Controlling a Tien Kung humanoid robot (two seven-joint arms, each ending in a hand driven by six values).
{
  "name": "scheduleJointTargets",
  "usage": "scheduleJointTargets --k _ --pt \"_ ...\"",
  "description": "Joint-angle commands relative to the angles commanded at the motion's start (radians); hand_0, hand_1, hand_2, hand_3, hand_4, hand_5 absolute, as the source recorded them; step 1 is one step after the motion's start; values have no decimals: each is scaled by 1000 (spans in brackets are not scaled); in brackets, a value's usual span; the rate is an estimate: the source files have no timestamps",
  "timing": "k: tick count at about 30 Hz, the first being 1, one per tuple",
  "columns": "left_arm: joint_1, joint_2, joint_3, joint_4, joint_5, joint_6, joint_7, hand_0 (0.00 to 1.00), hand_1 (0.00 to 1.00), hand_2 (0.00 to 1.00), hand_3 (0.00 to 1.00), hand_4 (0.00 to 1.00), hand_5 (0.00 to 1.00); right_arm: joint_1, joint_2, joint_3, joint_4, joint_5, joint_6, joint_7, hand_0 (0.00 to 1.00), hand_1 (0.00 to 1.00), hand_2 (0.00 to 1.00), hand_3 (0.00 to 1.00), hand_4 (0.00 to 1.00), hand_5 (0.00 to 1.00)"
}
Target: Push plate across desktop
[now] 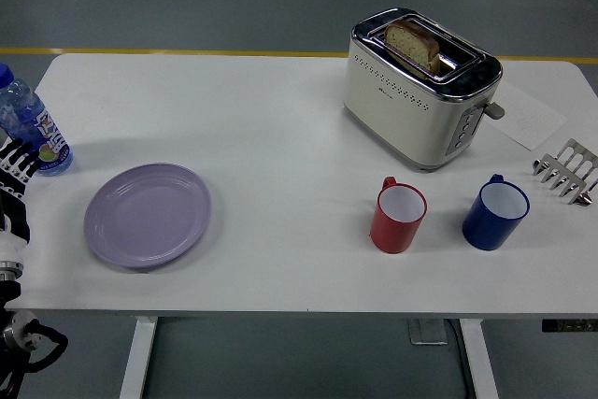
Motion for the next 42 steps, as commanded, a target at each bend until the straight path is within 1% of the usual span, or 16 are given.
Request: scheduleJointTargets --k 3,8,13,21,24,29,35,42 --pt "-4 -3 8 7 -3 3 -5 756 757 744 687 501 998 2 0 0 0 -1 0 0 621 575 663 601 437 357" --pt "-16 1 61 39 -72 -1 -12 751 754 745 691 492 998 5 1 -3 0 2 1 -1 621 575 662 600 435 359" --pt "-23 0 93 58 -95 6 -21 751 754 745 691 492 998 5 2 -3 0 0 2 -2 621 575 662 600 435 359" --pt "-29 -14 136 83 -111 19 -21 742 751 742 683 481 998 6 4 2 0 -11 4 -6 621 575 662 599 432 358" --pt "-39 -26 153 100 -120 26 -21 742 751 742 683 481 998 7 5 1 0 -11 5 -7 621 575 662 599 432 358" --pt "-51 -35 166 116 -131 29 -21 738 750 740 679 473 998 8 6 -2 0 -10 5 -7 621 576 662 600 431 357" --pt "-60 -43 187 128 -148 31 -21 734 747 738 676 466 998 9 7 -4 0 -12 6 -9 621 576 662 599 431 357" --pt "-67 -56 208 123 -156 38 -21 731 745 738 672 457 998 9 8 -5 0 -15 8 -11 621 576 661 599 430 357"
